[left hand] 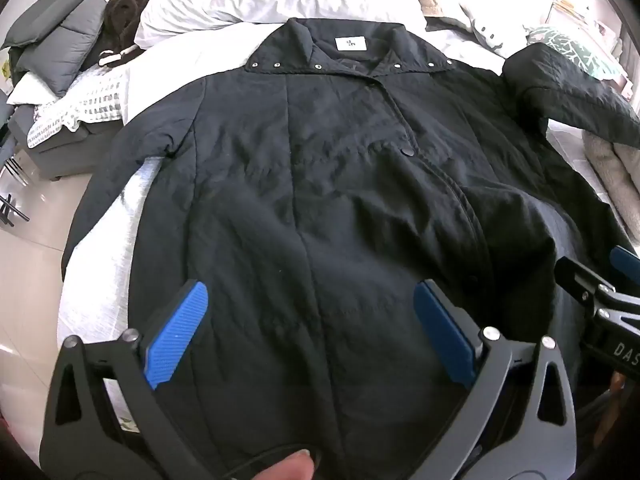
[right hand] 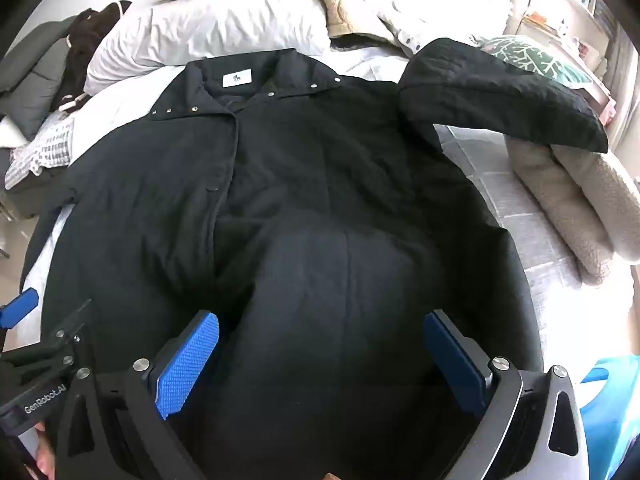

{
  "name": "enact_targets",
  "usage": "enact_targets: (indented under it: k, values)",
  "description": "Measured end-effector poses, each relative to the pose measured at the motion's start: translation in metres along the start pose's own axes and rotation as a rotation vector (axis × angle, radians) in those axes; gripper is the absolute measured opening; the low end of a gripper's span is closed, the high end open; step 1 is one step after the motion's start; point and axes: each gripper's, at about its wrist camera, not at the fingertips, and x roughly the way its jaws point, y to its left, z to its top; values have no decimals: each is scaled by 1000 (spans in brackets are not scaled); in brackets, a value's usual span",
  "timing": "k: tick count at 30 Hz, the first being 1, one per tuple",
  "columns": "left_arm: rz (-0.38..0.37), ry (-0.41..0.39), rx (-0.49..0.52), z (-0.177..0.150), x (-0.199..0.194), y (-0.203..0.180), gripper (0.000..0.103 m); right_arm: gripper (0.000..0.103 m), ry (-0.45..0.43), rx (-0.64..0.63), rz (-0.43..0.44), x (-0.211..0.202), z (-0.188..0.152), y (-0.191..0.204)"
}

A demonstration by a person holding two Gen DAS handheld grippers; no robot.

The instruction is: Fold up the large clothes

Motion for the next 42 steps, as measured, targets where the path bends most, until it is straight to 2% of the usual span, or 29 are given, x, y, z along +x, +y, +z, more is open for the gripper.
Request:
enact_targets:
  k: [42]
  values:
    - [-4, 10, 4, -1, 1, -2, 103, 103, 2, -1, -1, -1, -1, 1]
